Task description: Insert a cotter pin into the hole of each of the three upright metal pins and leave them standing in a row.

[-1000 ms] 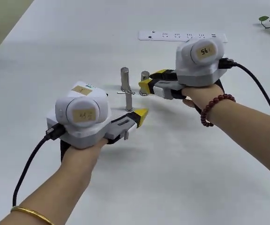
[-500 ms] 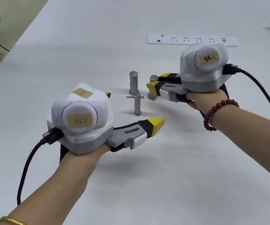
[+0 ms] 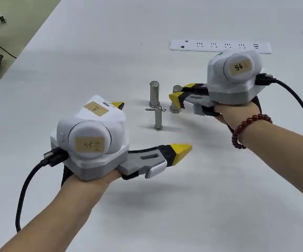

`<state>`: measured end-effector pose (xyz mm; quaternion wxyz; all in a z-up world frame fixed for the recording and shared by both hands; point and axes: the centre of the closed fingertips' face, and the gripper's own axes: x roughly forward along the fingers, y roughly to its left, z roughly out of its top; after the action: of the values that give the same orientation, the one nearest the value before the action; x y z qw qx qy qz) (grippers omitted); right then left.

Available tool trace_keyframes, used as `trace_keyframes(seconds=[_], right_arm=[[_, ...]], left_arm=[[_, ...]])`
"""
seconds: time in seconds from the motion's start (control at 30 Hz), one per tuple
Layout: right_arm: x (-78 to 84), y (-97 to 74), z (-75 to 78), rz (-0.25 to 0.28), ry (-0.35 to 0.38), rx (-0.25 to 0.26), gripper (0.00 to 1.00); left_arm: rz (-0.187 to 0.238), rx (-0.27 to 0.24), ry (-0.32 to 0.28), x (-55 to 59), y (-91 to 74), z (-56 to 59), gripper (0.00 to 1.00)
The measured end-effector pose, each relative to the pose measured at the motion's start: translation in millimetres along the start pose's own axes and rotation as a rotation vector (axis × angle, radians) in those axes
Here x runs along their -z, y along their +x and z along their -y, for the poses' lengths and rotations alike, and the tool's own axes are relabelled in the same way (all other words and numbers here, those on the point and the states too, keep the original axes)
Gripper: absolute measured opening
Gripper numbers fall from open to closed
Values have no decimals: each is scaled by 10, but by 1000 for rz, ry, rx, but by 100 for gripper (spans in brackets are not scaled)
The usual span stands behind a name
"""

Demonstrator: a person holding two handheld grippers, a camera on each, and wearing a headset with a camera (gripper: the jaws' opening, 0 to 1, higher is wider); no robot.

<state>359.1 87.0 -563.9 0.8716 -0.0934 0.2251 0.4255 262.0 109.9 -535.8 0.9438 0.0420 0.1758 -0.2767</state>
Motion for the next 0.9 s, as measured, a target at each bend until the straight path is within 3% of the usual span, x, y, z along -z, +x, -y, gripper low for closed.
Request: trace_keyframes(seconds=[0.33,0.57,0.9], right_arm=[[53,-129,-13,-5,-14,6,8],[109,-238,-3,-14,-42,-16,8],[209,-404,-235,-32,-106,-88,8]], left_arm=[[4,32,-1,-31,-81,36,99],[17,36,4,-69,-154,43,99],[20,43,22,-99,-225,103,99]])
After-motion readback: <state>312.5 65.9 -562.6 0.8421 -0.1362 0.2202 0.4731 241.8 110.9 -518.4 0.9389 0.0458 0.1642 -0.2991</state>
